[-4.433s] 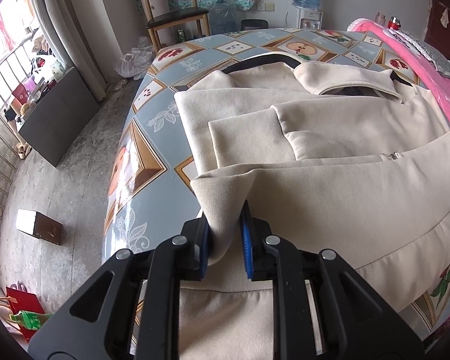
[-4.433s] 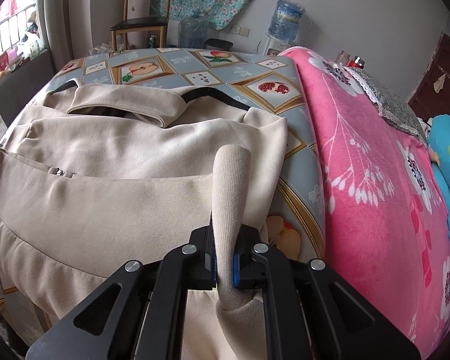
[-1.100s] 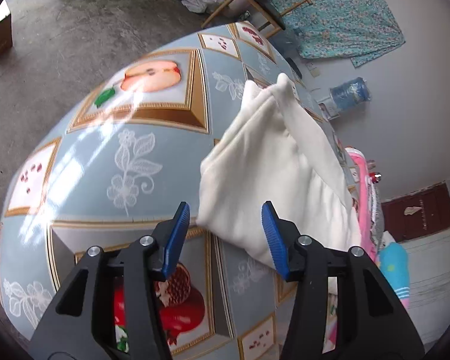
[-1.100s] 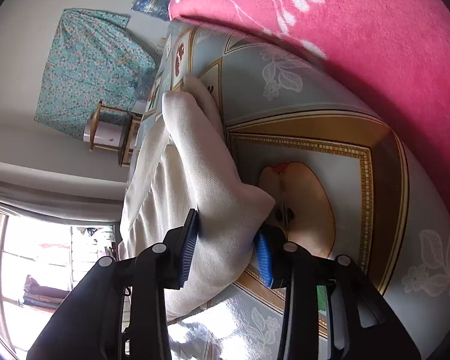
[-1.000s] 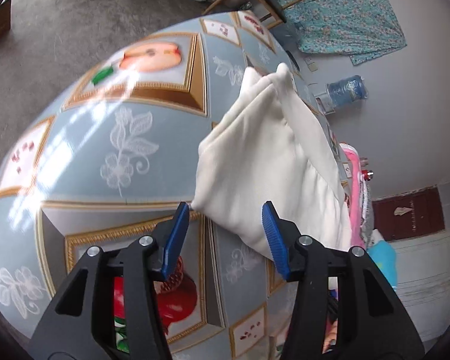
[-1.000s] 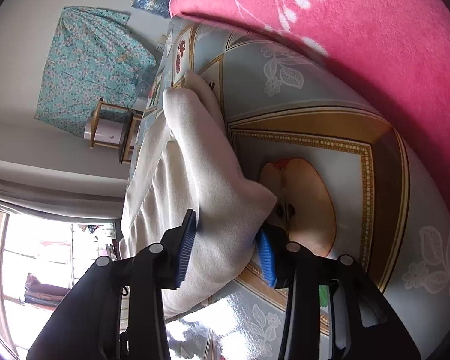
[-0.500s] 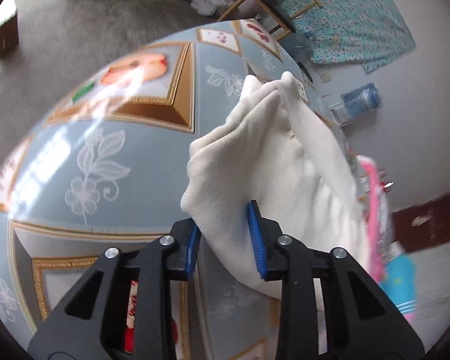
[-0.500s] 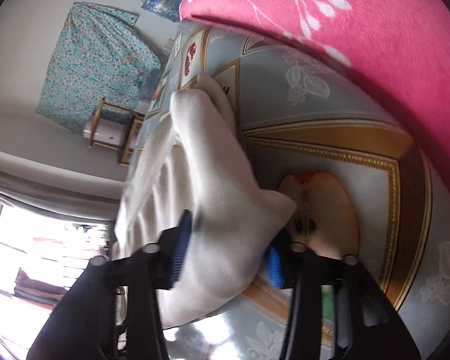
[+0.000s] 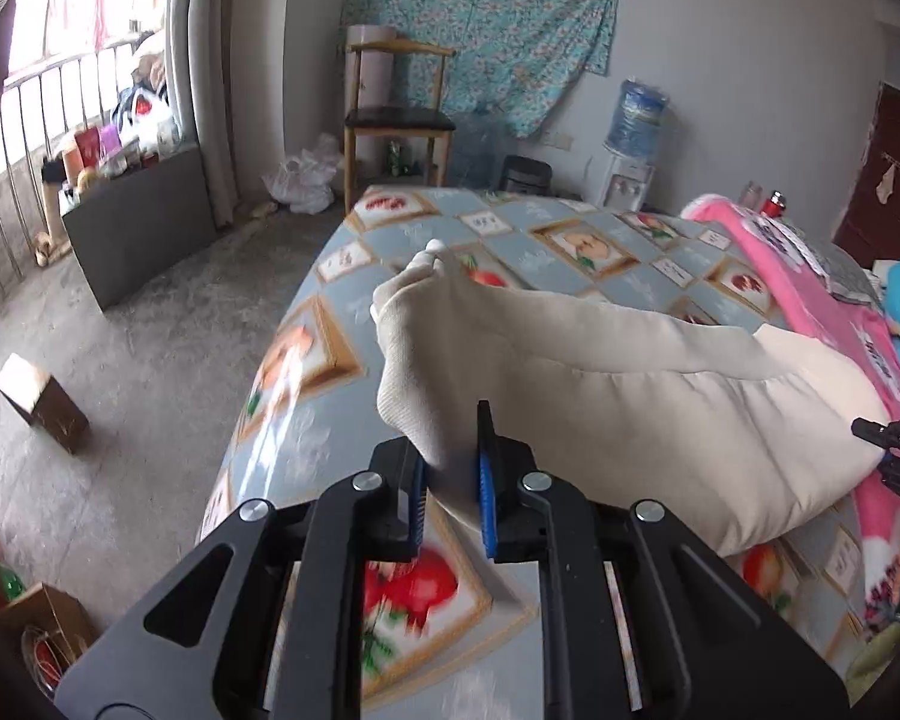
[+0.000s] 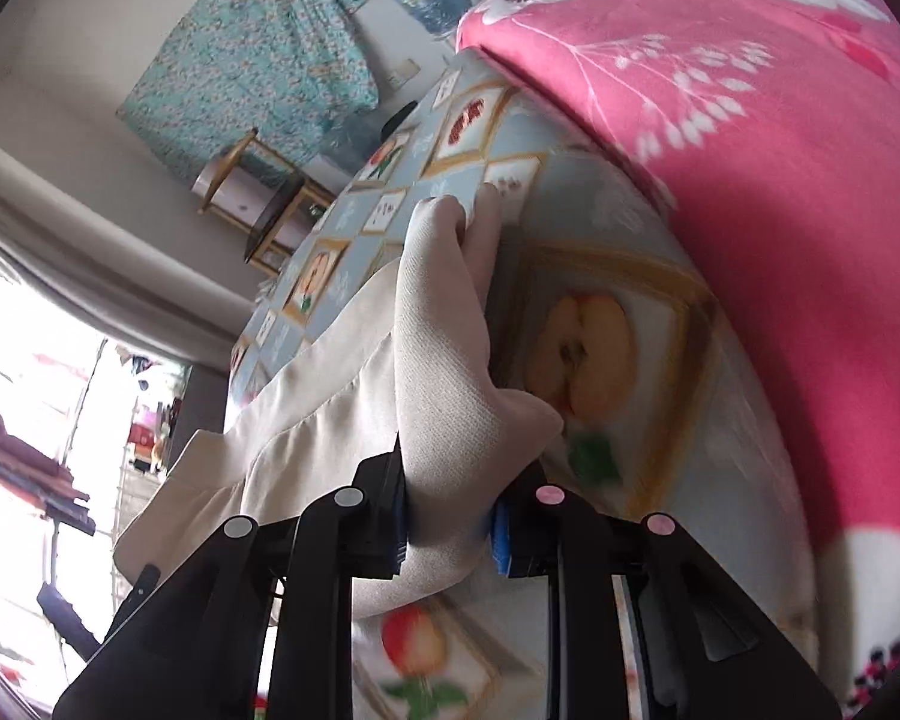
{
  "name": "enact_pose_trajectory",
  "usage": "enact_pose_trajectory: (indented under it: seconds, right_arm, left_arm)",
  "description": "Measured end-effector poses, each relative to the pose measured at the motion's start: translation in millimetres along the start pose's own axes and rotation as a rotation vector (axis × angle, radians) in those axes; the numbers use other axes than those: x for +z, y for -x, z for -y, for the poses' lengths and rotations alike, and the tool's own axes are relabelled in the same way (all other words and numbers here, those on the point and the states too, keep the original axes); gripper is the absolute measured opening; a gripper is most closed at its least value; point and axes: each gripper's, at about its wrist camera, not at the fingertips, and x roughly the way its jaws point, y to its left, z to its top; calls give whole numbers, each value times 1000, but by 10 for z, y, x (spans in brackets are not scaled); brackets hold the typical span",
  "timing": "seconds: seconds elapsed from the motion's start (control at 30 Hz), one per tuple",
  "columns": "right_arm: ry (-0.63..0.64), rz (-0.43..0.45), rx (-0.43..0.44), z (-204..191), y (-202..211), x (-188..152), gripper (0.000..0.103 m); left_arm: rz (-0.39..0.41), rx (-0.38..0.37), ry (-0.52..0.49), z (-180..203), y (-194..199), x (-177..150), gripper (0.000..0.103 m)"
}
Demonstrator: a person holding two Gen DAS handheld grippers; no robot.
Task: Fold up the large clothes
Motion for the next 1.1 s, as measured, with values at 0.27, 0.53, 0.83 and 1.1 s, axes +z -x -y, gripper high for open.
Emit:
enact_pose_trajectory:
  seconds: [0.27, 0.53, 0.83, 1.1]
  right_arm:
    - [-12, -154, -15, 633, 201, -539, 30]
    - [62, 121, -182, 559, 1002, -163, 47]
    - [422, -111, -23, -863, -170, -54, 50]
    - [717, -260, -110, -1771, -1296, -322, 50]
  left_arm:
    - [-215, -58, 117, -622, 0, -904, 34]
    - [-59, 57, 152, -853, 316, -637, 41]
    - [-150, 33, -36, -122, -511, -20, 47]
    - [-216, 170, -205, 279, -1340, 155, 47]
